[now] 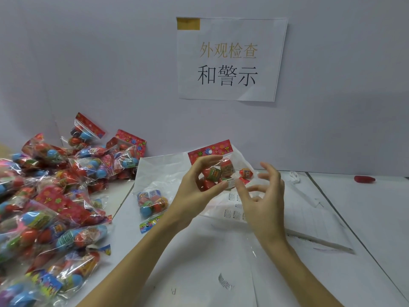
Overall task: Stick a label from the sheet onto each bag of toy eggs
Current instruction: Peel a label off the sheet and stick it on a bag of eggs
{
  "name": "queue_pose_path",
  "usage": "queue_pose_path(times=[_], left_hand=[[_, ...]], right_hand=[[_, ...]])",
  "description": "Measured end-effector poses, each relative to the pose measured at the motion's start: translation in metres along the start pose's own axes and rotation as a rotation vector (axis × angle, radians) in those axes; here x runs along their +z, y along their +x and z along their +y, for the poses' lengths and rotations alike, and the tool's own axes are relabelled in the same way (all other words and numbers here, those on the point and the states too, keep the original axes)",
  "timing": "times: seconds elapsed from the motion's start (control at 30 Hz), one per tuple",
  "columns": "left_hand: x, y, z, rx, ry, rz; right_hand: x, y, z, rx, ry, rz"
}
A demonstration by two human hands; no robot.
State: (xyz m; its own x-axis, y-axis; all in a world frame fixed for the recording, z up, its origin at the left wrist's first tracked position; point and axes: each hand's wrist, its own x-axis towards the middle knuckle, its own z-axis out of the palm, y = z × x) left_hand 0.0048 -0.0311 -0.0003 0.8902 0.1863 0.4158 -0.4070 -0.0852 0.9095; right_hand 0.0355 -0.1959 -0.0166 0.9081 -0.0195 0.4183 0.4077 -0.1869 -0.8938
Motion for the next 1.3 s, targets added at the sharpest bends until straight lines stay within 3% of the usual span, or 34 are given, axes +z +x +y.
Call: queue_pose_path(times=[0.1,0.17,0.37,0.57,0.7,0.77,0.9,1.0,1.13,1.3], left_hand=[[-0.001,-0.001,0.0,-0.015,-0.026,-0.045],[0.002,-0.003,0.002,-0.012,-0.042,-0.06],[0.004,-0.001,0.003,0.007,-0.127,-0.078],[-0.011,0.005,0.004,-0.104,-0.31,0.263],[-0.011,0.008,0.001,-0.206,-0.361,0.409],[-0.009,0.01,0.001,-0.275,-0.4,0.371],[-0.005,0.004,-0.001,-0.308,-0.288,0.116],[-0.004,0.0,-0.006,-0.258,-0.196,0.104],[-0.002,-0.002,-0.004,-0.22,0.019,-0.085],[-0.001,-0.001,-0.001,-0.234,-0.003,-0.068]], right_hand=[[-0.006,0.007,0.0,0.162,0.096,-0.215],[-0.006,0.008,0.0,0.176,0.173,-0.316],[-0.006,0.007,0.0,0.244,0.418,-0.351],[-0.007,0.007,-0.003,0.097,0.228,-0.395],[0.0,0.001,-0.004,0.159,0.295,-0.453],[0.001,0.001,-0.003,0.223,0.376,-0.429],[-0.003,0.007,-0.003,0.351,0.456,-0.445],[-0.005,0.012,0.0,0.365,0.403,-0.318],[-0.015,0.021,0.001,0.483,0.712,-0.279],[-0.019,0.026,0.001,0.658,0.865,-0.27]])
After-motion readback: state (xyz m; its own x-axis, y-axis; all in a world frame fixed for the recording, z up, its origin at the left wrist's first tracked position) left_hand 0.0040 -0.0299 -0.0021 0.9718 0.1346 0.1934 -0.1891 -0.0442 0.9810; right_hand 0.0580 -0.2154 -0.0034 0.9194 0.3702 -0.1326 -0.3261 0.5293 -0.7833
